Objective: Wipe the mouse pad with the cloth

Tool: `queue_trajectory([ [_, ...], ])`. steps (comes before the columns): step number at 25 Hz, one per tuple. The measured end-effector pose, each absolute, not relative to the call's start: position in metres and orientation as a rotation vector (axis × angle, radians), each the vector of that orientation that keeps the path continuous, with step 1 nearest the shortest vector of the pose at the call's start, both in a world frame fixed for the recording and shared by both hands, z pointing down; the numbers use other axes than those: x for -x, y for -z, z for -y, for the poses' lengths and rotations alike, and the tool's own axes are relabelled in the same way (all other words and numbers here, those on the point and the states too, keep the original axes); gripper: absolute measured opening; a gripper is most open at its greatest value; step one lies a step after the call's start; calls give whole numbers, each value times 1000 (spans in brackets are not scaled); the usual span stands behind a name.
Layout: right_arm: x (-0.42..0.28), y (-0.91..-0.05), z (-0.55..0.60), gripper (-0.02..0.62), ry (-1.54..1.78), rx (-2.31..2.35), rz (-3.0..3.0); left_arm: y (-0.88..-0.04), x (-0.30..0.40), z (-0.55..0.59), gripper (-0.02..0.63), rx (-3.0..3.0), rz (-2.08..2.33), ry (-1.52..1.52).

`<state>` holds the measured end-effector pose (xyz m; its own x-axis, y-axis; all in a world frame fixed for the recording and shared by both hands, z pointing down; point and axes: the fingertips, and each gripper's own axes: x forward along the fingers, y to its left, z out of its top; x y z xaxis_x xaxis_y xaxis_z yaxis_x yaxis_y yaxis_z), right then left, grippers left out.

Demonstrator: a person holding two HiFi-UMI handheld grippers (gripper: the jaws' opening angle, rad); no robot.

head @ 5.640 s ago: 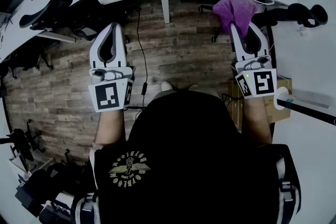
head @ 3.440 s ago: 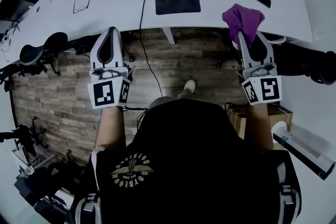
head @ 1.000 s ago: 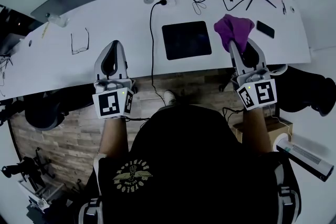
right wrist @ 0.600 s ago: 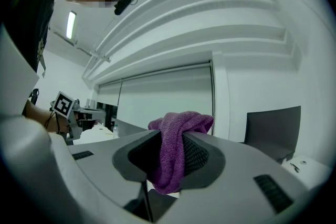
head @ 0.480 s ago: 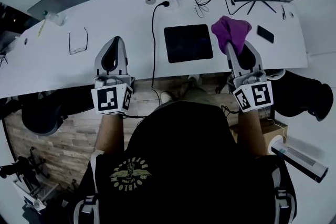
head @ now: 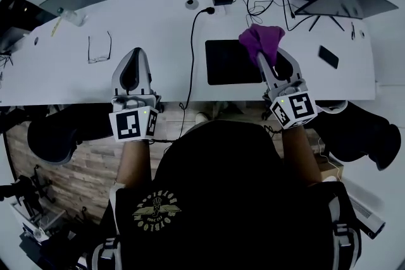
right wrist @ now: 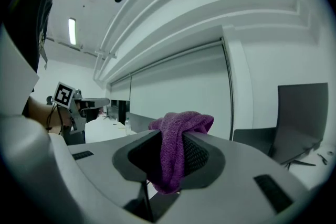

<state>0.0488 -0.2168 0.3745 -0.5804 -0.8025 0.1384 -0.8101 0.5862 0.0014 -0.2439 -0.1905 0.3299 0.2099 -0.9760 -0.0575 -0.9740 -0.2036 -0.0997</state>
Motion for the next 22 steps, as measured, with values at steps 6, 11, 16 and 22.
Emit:
queue_trajectory([
  [6,-29,-429,253,104,-201,-1207,2686,-332,239,208,2,2304,-1940,84],
  [11,-16,-480,276,104,-312,-1112,2646,-335,250,216,2,2264,-2002,128],
  [16,2,-530,295,104,-387,-1004,2593,-347,260,216,2,2232,-2077,172],
  [22,20,-581,304,104,-453,-930,2531,-354,270,208,2,2208,-2135,200],
])
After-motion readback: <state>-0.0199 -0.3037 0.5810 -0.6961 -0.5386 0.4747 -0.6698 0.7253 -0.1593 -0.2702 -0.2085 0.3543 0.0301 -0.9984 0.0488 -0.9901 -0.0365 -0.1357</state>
